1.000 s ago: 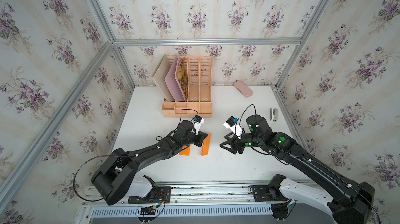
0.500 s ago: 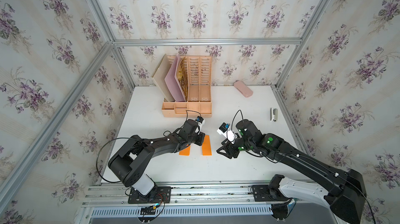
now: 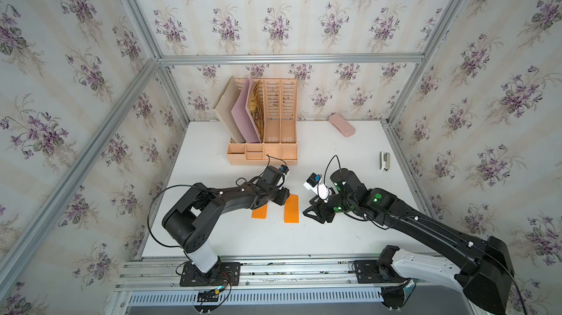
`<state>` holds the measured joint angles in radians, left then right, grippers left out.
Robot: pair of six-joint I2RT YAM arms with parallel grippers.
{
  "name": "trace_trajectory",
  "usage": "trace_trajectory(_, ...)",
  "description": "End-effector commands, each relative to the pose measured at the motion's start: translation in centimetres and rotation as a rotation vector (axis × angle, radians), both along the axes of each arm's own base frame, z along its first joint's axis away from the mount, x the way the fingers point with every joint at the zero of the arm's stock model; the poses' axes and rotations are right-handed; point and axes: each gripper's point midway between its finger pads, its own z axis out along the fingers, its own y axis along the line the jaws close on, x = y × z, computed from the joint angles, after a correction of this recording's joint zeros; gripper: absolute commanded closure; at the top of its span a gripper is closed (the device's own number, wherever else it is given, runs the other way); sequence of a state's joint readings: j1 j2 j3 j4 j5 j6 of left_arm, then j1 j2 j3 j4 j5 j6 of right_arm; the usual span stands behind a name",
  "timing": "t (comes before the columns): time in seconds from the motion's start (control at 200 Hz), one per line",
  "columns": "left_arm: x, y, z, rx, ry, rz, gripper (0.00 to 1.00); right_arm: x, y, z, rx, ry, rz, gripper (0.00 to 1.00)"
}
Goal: Fold the square paper along the opposite sides
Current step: Place the paper at the center of the board, then reset both arms
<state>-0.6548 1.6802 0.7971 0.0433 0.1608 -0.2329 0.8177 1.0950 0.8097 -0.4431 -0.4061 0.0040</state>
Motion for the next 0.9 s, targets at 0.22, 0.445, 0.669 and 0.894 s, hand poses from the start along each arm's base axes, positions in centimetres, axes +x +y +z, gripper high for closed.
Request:
trace_trajectory(0.22,0.8,0.9,1.2,0.055,-0.058,0.015,0.46,0.1,0.2,0.6,0.027,-0.016,0.0,0.37)
trace_trajectory(0.445,2.2,1.1,9.8,-0.006,-0.275,0.015,0.22,1.4,0.5,1.0,0.042,-0.065,-0.042,0.21)
trace_trajectory(0.669,2.9,8.1,18.7,0.087,-0.599,0.203,0.02,8.4,-0.5,3.4,0.023,-0.34,-0.304,0.0)
trace_trajectory(0.894,2.8,20.4,21.1,0.147,-0.801,0.628,0.01,15.8,-5.5,5.5,0.03,-0.681,-0.653,0.0)
